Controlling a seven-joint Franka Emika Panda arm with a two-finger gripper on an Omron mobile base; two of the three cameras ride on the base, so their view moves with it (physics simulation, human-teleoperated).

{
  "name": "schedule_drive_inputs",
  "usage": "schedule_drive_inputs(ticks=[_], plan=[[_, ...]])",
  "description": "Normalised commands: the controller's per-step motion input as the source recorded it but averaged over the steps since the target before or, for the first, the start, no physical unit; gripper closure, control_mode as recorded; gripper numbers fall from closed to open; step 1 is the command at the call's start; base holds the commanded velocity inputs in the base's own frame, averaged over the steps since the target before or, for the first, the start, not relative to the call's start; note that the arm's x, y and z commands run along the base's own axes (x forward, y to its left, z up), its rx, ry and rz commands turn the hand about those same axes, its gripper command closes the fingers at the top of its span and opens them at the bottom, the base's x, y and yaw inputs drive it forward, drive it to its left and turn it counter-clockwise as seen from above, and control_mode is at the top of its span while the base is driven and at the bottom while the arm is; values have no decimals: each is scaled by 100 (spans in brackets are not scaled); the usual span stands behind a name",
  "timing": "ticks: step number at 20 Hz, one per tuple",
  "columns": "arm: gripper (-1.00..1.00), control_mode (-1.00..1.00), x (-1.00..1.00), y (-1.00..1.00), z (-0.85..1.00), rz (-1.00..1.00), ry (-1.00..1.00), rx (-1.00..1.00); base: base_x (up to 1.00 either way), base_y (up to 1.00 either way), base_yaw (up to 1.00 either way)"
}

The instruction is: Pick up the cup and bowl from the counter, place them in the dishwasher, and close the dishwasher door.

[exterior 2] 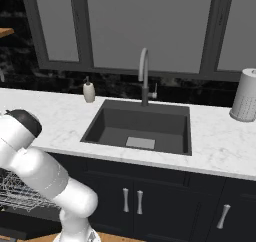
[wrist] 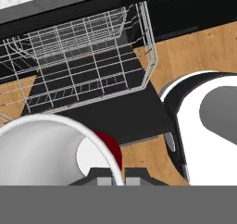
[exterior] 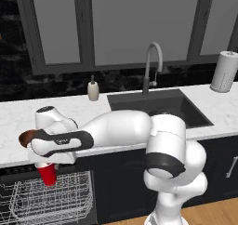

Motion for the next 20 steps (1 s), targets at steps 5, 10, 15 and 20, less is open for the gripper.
schedule_drive_inputs(ticks=[5, 10, 15, 20], plan=[[100, -100, 11, 19, -45, 0, 0, -3, 0, 0, 0], [100, -100, 0, 12, -85, -6, -2, -1, 0, 0, 0], [100, -100, 2, 14, -93, -7, -8, 0, 0, 0, 0], [100, -100, 23, 25, -60, -5, -4, 0, 0, 0, 0]])
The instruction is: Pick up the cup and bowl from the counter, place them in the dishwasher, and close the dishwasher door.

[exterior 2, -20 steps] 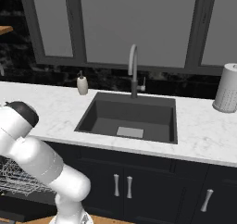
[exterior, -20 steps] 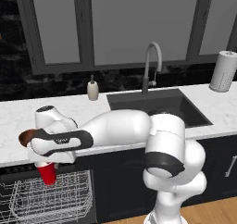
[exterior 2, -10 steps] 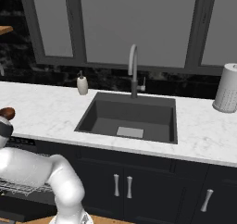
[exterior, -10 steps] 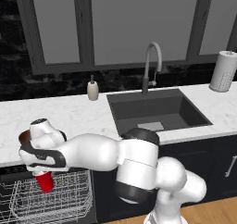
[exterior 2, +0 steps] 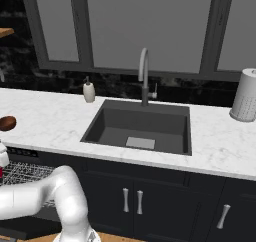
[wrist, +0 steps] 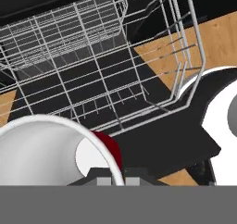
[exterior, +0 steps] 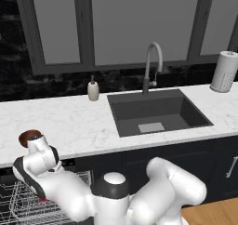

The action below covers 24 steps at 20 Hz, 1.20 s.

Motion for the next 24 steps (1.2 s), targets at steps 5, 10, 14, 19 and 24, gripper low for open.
schedule_drive_inputs(ticks=[5, 10, 14, 19, 24], plan=[[100, -100, 6, 18, -20, 0, -6, -1, 0, 0, 0], [100, -100, 32, 32, -27, 0, -12, 0, 0, 0, 0], [100, -100, 50, 34, -31, 0, -15, 0, 0, 0, 0], [100, -100, 30, 10, -43, 0, -14, 0, 0, 0, 0], [100, -100, -7, 3, -62, 1, -8, 0, 0, 0, 0]])
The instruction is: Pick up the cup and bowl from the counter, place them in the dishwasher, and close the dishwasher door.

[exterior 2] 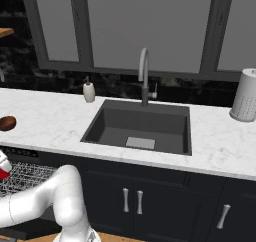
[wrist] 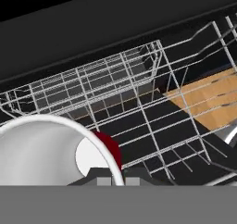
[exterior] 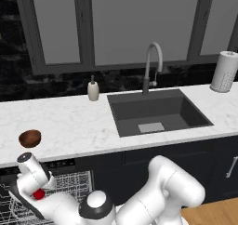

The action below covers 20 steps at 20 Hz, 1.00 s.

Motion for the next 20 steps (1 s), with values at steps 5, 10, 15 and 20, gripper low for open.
schedule_drive_inputs(ticks=[5, 10, 15, 20], plan=[[100, -100, -14, 16, -50, 7, -8, 0, 0, 0, 0], [100, -100, 0, 22, -40, 13, -2, 4, 0, 0, 0], [100, -100, 0, 24, -28, 15, 0, 7, 0, 0, 0], [100, -100, 0, 8, -36, 15, -5, 2, 0, 0, 0]])
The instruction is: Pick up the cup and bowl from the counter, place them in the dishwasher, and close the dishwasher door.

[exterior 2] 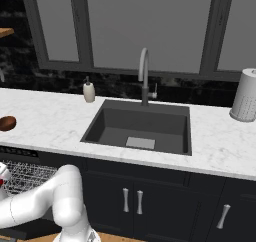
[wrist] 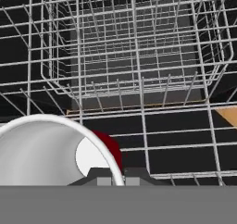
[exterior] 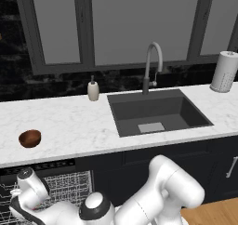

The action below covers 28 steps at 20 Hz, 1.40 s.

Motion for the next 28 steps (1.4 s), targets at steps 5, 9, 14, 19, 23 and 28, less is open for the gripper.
schedule_drive_inputs(ticks=[5, 9, 14, 19, 23, 28], plan=[[100, -100, 4, 0, -30, 9, -4, 0, 0, 0, 0], [100, -100, 5, 0, -43, 4, -10, 0, 0, 0, 0], [100, -100, 7, 0, -65, 1, -17, 0, 0, 0, 0], [100, -100, 0, 0, -57, 1, -11, 0, 0, 0, 0], [100, -100, 0, 0, -43, 2, -5, 0, 0, 0, 0], [100, -100, 0, 0, -59, 2, -1, 0, 0, 0, 0]])
